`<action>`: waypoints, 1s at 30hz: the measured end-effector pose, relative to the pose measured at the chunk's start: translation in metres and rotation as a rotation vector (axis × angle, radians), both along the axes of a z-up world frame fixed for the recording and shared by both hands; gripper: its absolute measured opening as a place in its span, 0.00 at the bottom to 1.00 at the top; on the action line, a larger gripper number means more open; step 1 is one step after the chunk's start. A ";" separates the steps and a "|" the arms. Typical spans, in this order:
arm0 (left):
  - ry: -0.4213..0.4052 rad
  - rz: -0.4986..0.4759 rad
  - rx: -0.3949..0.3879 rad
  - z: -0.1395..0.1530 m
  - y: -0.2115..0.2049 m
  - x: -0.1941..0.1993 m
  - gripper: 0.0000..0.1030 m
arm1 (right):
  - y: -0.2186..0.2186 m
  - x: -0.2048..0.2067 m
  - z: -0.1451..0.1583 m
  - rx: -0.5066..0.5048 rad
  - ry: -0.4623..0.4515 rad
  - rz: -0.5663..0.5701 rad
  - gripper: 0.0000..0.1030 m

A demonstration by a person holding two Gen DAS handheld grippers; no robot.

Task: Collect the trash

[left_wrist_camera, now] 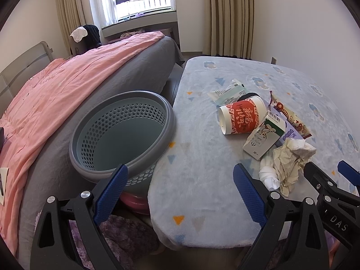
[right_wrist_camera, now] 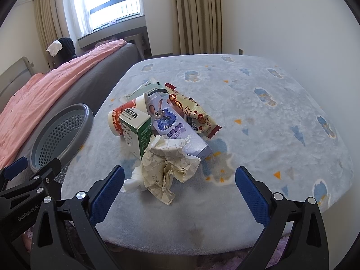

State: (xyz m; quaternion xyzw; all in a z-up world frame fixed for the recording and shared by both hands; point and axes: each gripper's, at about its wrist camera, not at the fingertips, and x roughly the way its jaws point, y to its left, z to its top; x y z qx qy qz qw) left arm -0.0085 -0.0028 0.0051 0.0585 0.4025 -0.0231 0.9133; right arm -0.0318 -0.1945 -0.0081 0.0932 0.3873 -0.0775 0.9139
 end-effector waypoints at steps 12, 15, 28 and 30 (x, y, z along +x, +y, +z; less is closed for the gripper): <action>-0.004 -0.004 0.004 0.003 -0.003 -0.001 0.88 | 0.000 0.000 -0.001 -0.003 -0.001 0.001 0.94; -0.003 -0.004 0.004 0.003 -0.003 -0.001 0.88 | 0.000 0.000 -0.001 -0.003 -0.002 0.001 0.94; -0.004 -0.004 0.004 0.003 -0.003 -0.001 0.88 | 0.000 0.000 -0.001 -0.004 -0.002 0.000 0.94; -0.004 -0.004 0.004 0.003 -0.003 -0.001 0.88 | -0.001 0.001 -0.001 -0.004 -0.002 0.000 0.94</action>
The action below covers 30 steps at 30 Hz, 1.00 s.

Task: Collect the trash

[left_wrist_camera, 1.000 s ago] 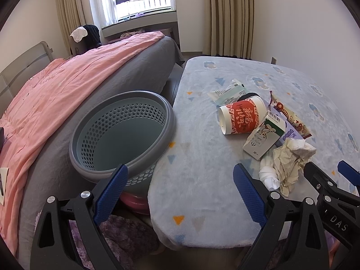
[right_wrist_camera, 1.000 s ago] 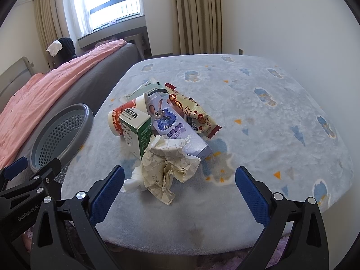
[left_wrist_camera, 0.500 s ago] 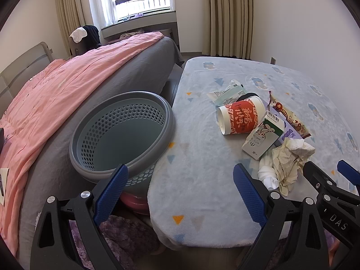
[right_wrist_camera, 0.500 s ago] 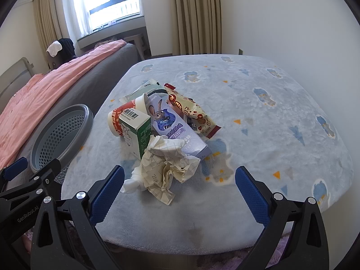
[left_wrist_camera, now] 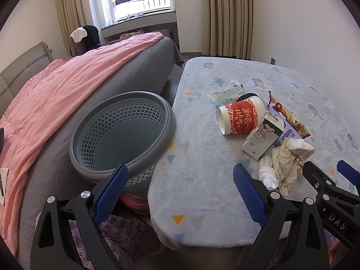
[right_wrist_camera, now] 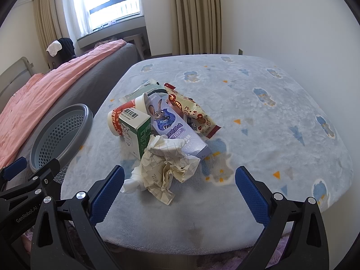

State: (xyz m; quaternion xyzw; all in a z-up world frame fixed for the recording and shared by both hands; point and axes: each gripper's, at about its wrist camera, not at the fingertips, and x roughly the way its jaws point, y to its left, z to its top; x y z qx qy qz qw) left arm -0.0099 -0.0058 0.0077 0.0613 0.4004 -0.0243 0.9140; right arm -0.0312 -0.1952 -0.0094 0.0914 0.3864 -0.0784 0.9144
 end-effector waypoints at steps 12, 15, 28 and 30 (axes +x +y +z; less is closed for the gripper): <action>-0.001 0.000 0.000 0.000 0.000 0.000 0.88 | 0.000 0.000 0.000 0.000 0.000 0.001 0.94; -0.002 0.000 -0.001 0.000 0.000 0.000 0.88 | 0.000 0.000 0.000 0.000 0.000 0.001 0.94; -0.003 -0.002 -0.002 0.000 -0.001 0.000 0.88 | -0.009 -0.004 -0.001 0.019 -0.007 -0.008 0.94; -0.004 -0.005 -0.004 0.001 -0.002 0.000 0.88 | -0.014 -0.005 -0.004 0.030 -0.002 -0.015 0.94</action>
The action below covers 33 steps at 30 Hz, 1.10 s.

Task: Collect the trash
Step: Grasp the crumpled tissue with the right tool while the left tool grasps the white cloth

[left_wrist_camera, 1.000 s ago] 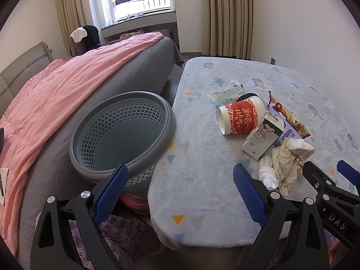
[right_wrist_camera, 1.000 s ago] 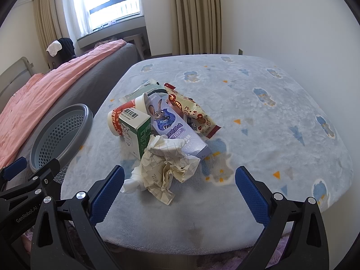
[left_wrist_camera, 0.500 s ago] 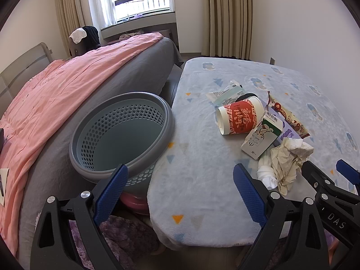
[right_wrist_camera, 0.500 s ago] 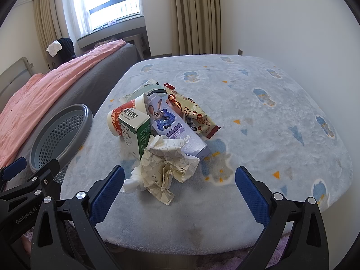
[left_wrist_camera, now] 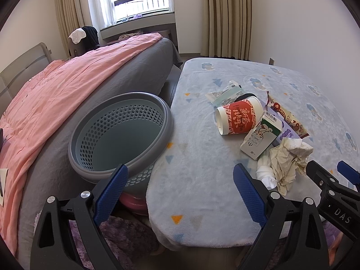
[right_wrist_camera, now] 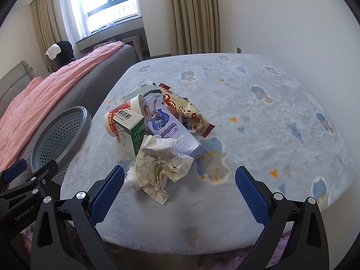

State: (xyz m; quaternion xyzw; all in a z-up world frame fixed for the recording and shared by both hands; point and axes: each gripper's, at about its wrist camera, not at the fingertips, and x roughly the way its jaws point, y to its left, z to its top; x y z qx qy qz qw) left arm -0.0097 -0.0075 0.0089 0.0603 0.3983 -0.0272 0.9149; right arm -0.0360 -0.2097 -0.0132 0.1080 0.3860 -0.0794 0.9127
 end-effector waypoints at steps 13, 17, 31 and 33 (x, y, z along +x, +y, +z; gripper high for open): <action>0.002 0.015 -0.013 -0.009 0.012 0.008 0.88 | 0.003 0.015 -0.019 0.034 0.026 0.033 0.94; 0.021 0.021 -0.022 -0.016 0.017 0.015 0.88 | 0.011 0.027 -0.019 0.011 0.015 0.052 0.93; 0.056 0.016 -0.031 -0.033 0.021 0.023 0.88 | 0.025 0.052 -0.032 -0.027 0.056 0.088 0.69; 0.059 0.013 -0.030 -0.035 0.020 0.024 0.88 | 0.025 0.049 -0.031 -0.020 0.052 0.090 0.68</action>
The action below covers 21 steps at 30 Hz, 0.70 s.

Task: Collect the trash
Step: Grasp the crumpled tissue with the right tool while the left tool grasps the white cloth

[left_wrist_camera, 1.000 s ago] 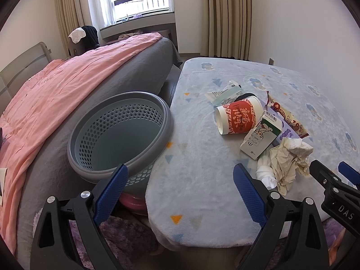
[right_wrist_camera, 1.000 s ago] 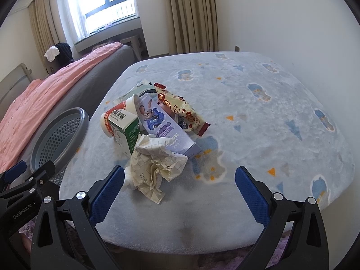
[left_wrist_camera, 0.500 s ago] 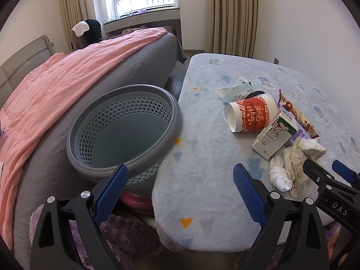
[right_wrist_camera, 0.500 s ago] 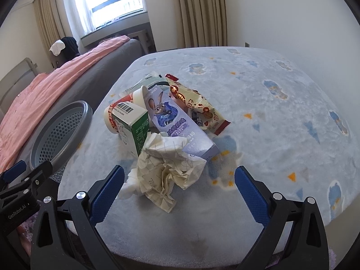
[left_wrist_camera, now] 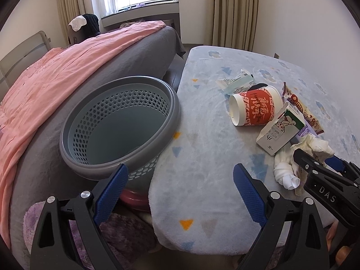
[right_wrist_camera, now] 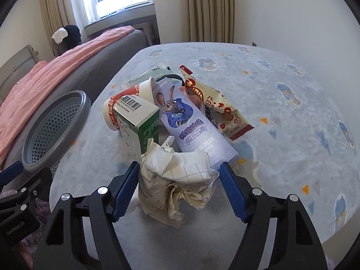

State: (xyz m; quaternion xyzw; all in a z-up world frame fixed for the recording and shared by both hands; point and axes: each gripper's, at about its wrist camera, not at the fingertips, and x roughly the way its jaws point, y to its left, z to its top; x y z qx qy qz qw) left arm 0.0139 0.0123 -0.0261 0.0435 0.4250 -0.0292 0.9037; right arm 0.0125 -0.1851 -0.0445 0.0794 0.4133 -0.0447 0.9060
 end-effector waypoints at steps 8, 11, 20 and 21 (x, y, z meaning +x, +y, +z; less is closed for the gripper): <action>-0.014 -0.043 0.005 0.002 -0.013 -0.007 0.88 | -0.021 -0.020 0.014 0.065 -0.028 -0.031 0.67; -0.019 -0.081 0.003 0.004 -0.024 -0.011 0.88 | -0.032 -0.032 0.018 0.073 -0.029 -0.052 0.67; 0.013 -0.203 -0.035 0.000 -0.073 -0.008 0.88 | -0.072 -0.060 0.023 0.089 -0.044 -0.135 0.67; 0.019 -0.216 -0.040 -0.001 -0.078 -0.007 0.88 | -0.075 -0.061 0.023 0.092 -0.047 -0.142 0.67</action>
